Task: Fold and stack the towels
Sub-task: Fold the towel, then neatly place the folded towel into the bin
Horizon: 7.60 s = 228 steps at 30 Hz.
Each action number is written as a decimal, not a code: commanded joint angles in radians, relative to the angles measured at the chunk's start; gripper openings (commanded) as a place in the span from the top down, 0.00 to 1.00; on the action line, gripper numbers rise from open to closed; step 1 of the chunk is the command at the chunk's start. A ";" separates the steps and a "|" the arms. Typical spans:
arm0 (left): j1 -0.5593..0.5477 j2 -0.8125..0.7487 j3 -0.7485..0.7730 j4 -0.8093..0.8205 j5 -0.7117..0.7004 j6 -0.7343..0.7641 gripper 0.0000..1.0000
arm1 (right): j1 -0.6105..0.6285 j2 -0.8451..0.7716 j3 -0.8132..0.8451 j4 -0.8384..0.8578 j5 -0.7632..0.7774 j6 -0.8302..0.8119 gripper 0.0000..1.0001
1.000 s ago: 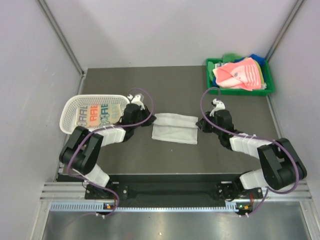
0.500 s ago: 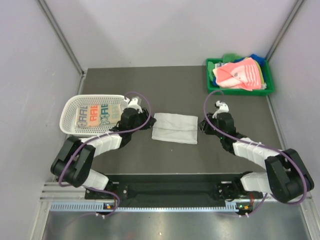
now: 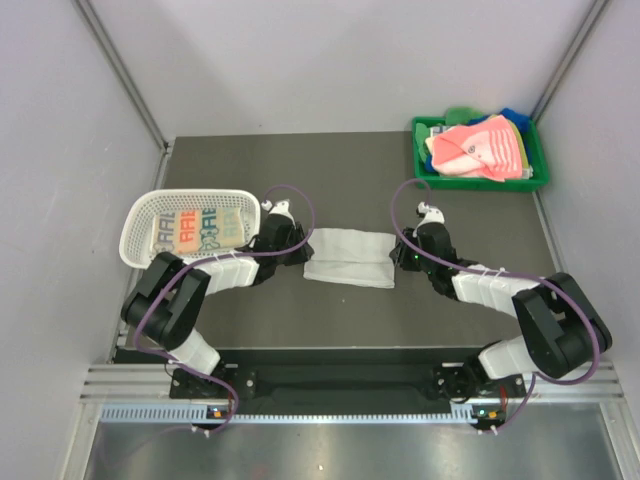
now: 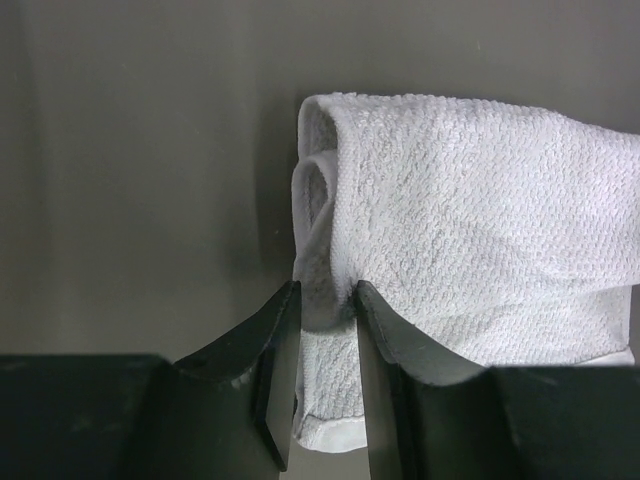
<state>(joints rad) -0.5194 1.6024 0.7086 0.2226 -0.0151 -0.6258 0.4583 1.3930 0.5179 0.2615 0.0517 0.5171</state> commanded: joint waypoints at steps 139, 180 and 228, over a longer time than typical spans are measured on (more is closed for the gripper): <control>-0.031 -0.225 0.011 -0.267 0.010 -0.022 1.00 | 0.129 -0.270 -0.044 -0.202 0.122 0.121 1.00; -0.073 -0.165 0.164 -0.436 -0.122 0.008 0.34 | 0.200 -0.257 0.142 -0.308 0.191 0.077 0.71; -0.022 0.217 0.120 -0.314 0.095 -0.069 1.00 | 0.060 0.051 0.074 -0.094 0.024 0.037 0.66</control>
<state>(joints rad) -0.5316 1.7569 0.8501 0.1257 0.1452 -0.7357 0.5301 1.4921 0.5938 0.1722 0.0914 0.5762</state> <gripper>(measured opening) 0.032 0.312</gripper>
